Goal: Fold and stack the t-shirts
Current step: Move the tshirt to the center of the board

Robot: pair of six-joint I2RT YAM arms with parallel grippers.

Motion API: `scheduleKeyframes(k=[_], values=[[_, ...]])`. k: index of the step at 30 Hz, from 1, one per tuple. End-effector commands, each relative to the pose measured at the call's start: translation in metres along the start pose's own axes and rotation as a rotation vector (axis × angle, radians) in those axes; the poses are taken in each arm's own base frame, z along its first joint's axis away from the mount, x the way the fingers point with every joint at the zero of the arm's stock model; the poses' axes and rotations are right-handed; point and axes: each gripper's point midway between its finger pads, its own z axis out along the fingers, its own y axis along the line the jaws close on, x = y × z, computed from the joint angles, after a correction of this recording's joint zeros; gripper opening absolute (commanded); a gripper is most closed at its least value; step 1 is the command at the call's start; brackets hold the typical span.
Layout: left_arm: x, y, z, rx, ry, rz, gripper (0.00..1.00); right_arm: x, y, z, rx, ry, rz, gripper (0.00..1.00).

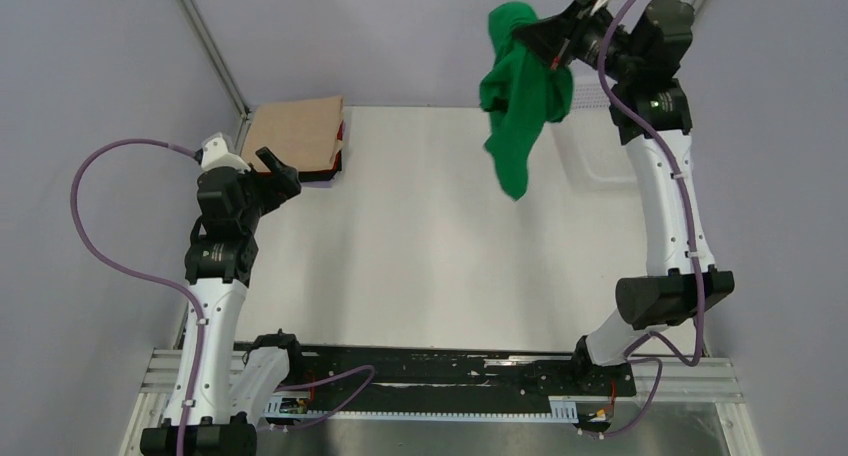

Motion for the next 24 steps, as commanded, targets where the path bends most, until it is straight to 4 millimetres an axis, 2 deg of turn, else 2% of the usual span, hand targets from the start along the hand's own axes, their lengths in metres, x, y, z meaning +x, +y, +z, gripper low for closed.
scheduleKeyframes(k=[1,3,4,6,8,10,11,13,15,16,17,21,24], values=[[-0.004,-0.013,-0.002,0.061,-0.001,-0.022,1.0,0.057,0.066,0.011,-0.319,0.163,0.032,0.0],[-0.004,-0.012,-0.003,0.059,0.003,-0.025,1.0,0.078,0.065,0.012,-0.281,0.188,0.064,0.0],[-0.002,-0.012,-0.003,0.056,0.01,-0.027,1.0,0.087,0.058,0.011,-0.238,0.197,0.082,0.01],[0.0,-0.011,-0.002,0.052,0.019,-0.03,1.0,0.112,0.031,0.005,-0.073,0.209,0.109,0.05],[0.005,-0.013,0.0,0.066,0.041,-0.035,1.0,0.156,-0.006,-0.007,0.117,0.257,0.13,0.06],[0.014,-0.016,0.004,0.082,0.076,-0.047,1.0,0.204,-0.045,-0.028,0.301,0.323,0.149,0.1],[0.019,-0.016,0.005,0.085,0.096,-0.055,1.0,0.224,-0.065,-0.041,0.4,0.353,0.164,0.19],[0.034,-0.018,0.011,0.102,0.154,-0.07,1.0,0.258,-0.1,-0.069,0.593,0.406,0.191,0.64],[0.056,-0.02,0.02,0.121,0.239,-0.089,1.0,0.276,-0.121,-0.09,0.743,0.431,0.225,0.77],[0.067,-0.023,0.021,0.147,0.283,-0.102,1.0,0.28,-0.125,-0.097,0.78,0.438,0.227,0.95],[0.077,-0.024,0.027,0.158,0.322,-0.111,1.0,0.282,-0.125,-0.101,0.797,0.44,0.237,0.99],[0.127,-0.036,0.029,0.22,0.495,-0.109,1.0,0.294,-0.111,-0.112,0.782,0.45,0.296,1.0],[0.165,-0.052,0.019,0.261,0.606,-0.023,1.0,0.319,-0.09,-0.127,0.759,0.506,0.391,1.0]])
